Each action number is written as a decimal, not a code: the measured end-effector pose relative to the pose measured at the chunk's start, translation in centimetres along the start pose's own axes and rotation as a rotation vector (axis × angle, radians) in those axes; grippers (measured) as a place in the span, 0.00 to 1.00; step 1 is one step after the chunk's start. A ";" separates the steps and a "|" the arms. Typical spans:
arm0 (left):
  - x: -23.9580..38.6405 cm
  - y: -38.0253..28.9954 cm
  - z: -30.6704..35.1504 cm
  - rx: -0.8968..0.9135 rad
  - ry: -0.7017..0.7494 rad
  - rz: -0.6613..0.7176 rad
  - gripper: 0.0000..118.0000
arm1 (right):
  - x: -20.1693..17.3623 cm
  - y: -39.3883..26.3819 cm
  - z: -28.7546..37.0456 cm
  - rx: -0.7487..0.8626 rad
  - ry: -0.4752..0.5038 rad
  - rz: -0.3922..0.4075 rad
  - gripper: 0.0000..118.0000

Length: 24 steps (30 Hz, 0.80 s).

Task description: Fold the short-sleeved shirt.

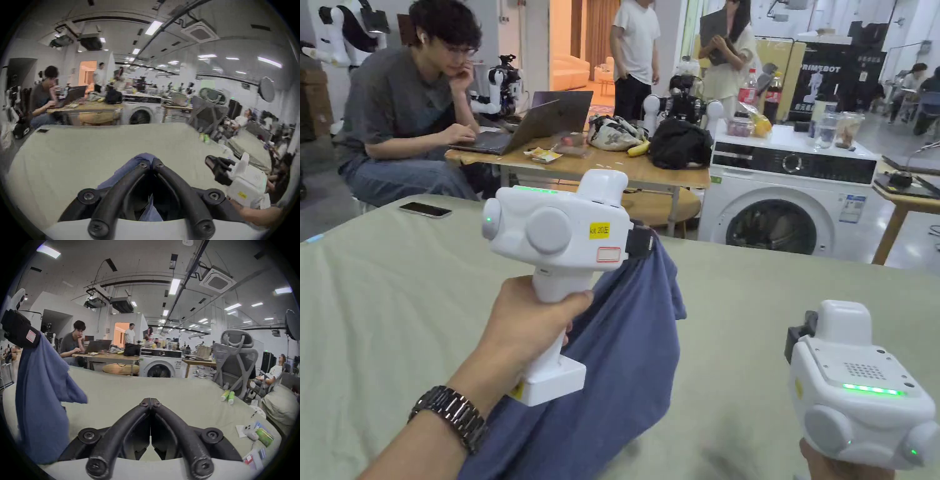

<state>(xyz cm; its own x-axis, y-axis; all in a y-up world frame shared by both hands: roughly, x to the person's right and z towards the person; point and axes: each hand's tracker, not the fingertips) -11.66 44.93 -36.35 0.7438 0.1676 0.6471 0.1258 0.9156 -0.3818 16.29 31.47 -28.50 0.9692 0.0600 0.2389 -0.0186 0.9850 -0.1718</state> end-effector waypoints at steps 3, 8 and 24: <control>4.1 -0.3 -4.5 -0.039 -0.118 -0.034 0.00 | 3.6 -0.1 1.2 0.011 -0.069 0.003 0.00; 10.7 -4.8 -10.6 -0.188 -0.269 -0.086 0.00 | 8.7 -0.9 3.0 -0.001 -0.167 0.021 0.00; 13.0 -16.9 -12.2 -0.359 -0.296 0.013 0.49 | 11.0 -2.9 3.9 -0.076 -0.180 0.017 0.00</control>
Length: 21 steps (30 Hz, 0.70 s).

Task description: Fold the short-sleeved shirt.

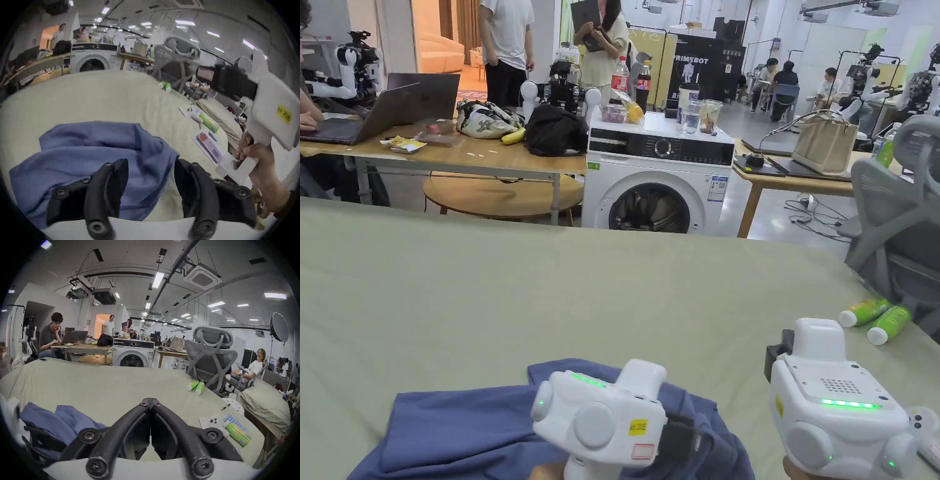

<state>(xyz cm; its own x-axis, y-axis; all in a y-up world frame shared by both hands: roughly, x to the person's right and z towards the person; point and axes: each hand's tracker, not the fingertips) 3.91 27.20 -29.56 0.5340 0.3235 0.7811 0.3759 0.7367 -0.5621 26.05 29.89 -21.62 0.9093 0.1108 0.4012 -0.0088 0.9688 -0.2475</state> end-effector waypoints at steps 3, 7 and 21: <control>-1.4 -0.5 3.8 0.124 0.061 0.026 0.49 | -1.2 0.5 0.3 0.014 0.032 -0.006 0.00; -3.3 -1.7 8.7 0.287 0.216 0.037 0.23 | -3.3 1.0 0.5 0.032 0.074 -0.018 0.00; -16.1 -3.6 18.0 0.198 0.476 0.238 0.00 | -8.7 1.2 -1.4 0.036 0.162 -0.047 0.00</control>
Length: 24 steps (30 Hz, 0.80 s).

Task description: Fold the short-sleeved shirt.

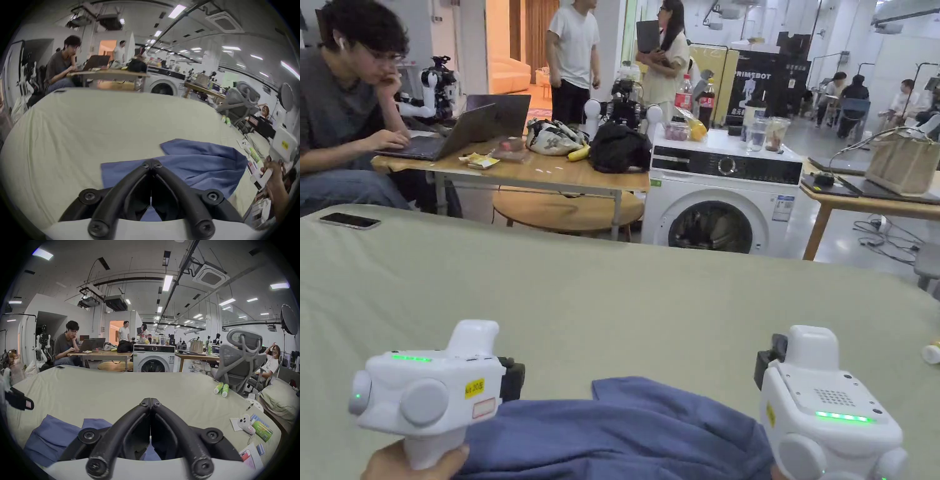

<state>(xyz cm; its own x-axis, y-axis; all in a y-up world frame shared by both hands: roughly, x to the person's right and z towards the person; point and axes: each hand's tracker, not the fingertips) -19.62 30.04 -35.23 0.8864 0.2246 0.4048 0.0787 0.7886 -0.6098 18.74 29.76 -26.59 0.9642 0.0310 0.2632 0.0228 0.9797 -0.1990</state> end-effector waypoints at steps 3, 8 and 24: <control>-3.3 1.9 -1.7 -0.046 0.027 0.038 0.00 | -0.3 -0.1 -0.5 -0.011 0.009 0.009 0.00; -6.8 3.8 -6.4 -0.237 0.020 0.114 0.00 | -0.2 -0.4 -1.1 -0.023 0.012 0.018 0.00; -5.3 0.4 -15.1 -0.383 0.186 -0.078 0.00 | 4.9 -1.0 -2.8 -0.110 -0.056 0.046 0.00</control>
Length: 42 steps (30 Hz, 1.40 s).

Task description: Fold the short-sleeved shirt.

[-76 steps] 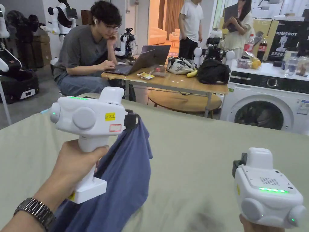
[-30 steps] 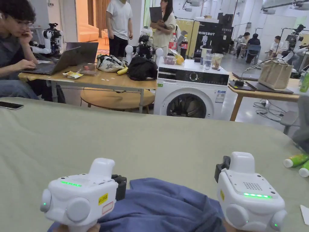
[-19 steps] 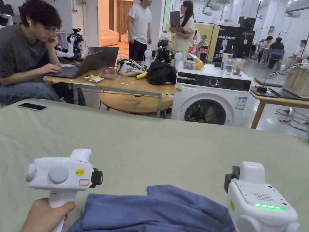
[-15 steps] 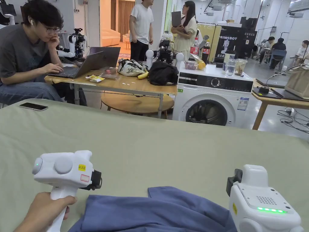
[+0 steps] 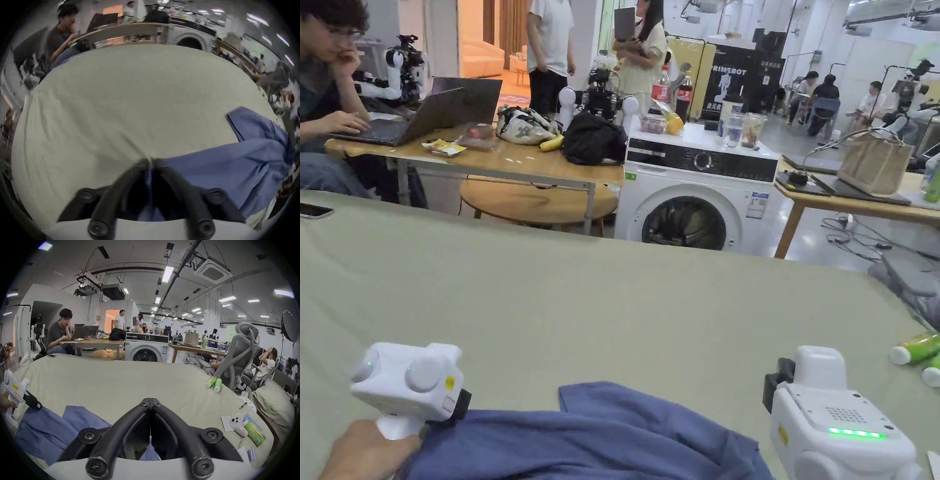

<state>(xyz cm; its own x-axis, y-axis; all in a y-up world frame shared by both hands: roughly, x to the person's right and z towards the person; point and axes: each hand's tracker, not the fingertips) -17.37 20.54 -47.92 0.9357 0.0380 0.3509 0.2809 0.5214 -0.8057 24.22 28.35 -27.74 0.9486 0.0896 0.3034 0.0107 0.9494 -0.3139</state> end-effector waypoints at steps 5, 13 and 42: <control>-0.4 -0.7 1.9 0.058 -0.026 0.047 0.00 | 2.1 1.1 -3.3 -0.142 0.045 0.001 0.04; -1.2 -2.5 7.3 0.171 -0.064 0.100 0.00 | 0.7 -0.6 -11.1 -0.475 0.192 0.144 0.51; -2.8 1.6 14.1 0.359 -0.071 0.130 0.00 | 5.3 5.5 -7.6 -0.206 0.091 0.040 0.00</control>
<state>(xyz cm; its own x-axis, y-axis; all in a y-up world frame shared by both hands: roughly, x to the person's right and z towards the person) -22.54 33.24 -43.47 0.9378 0.1760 0.2992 0.0563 0.7734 -0.6315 31.74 31.78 -34.66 0.9742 0.0897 0.2073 0.0279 0.8631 -0.5043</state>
